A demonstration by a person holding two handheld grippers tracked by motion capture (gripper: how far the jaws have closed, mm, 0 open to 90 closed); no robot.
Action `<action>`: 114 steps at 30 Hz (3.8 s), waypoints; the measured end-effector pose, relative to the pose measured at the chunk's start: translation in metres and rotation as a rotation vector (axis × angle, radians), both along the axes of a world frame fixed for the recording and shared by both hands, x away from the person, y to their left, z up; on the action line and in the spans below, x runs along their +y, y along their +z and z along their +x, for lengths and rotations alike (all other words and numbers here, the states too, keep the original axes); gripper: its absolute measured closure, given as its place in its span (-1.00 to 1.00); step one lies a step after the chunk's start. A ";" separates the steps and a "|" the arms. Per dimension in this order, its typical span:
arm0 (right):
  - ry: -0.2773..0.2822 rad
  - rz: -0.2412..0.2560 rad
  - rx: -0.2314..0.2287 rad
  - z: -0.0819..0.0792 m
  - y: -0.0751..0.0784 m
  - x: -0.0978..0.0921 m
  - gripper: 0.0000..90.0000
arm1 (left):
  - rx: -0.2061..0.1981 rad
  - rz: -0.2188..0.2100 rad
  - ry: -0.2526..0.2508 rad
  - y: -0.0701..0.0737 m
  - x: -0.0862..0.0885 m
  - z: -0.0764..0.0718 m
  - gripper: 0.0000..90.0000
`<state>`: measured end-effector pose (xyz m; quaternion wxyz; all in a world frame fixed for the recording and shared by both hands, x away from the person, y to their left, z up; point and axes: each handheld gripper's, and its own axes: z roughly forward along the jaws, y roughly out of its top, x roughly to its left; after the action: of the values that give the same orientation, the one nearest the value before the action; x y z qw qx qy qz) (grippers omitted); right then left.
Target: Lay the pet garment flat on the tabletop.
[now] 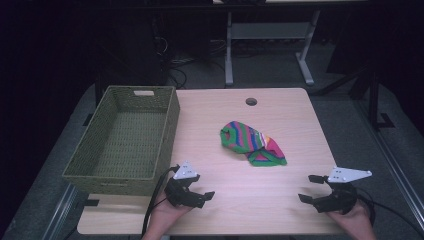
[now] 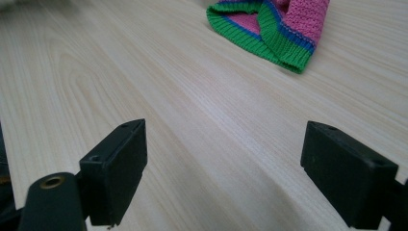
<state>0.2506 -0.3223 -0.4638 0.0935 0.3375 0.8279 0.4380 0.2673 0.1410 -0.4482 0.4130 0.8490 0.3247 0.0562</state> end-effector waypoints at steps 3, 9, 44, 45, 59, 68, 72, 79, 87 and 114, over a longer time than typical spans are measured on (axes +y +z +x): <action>0.000 0.004 0.005 0.002 0.000 0.000 -0.65 | -0.003 0.010 -0.007 -0.001 0.000 0.001 -0.56; 0.023 -0.011 0.001 0.009 0.004 0.007 -0.65 | 0.007 0.010 -0.024 -0.003 0.004 0.001 -0.56; 0.219 -0.132 0.098 0.094 0.073 0.064 -0.65 | -0.030 -0.022 -0.027 0.001 0.007 -0.001 -0.51; 0.222 -0.134 0.101 0.096 0.075 0.065 -0.65 | -0.031 -0.020 -0.028 0.001 0.006 -0.001 -0.51; 0.232 -0.141 0.135 0.121 0.086 0.077 -0.64 | -0.042 -0.018 -0.035 0.002 0.006 -0.001 -0.51; 0.253 -0.164 0.145 0.132 0.086 0.089 -0.63 | -0.050 -0.005 -0.043 0.002 0.005 -0.002 -0.52; 0.252 -0.172 0.151 0.137 0.087 0.094 -0.63 | -0.049 -0.013 -0.035 0.003 0.006 -0.001 -0.51; 0.272 -0.188 0.154 0.149 0.087 0.108 -0.63 | -0.049 -0.015 -0.035 0.004 0.007 -0.001 -0.51; 0.266 -0.183 0.161 0.159 0.087 0.114 -0.63 | -0.051 -0.025 -0.023 0.004 0.009 -0.001 -0.51; 0.250 -0.265 0.178 0.183 0.065 0.134 -0.39 | -0.045 -0.028 -0.023 0.004 0.010 0.000 -0.51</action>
<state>0.4336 -0.1882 -0.3990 0.0087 0.2541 0.9188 0.3018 0.2678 0.1510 -0.4444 0.4325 0.8454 0.3063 0.0658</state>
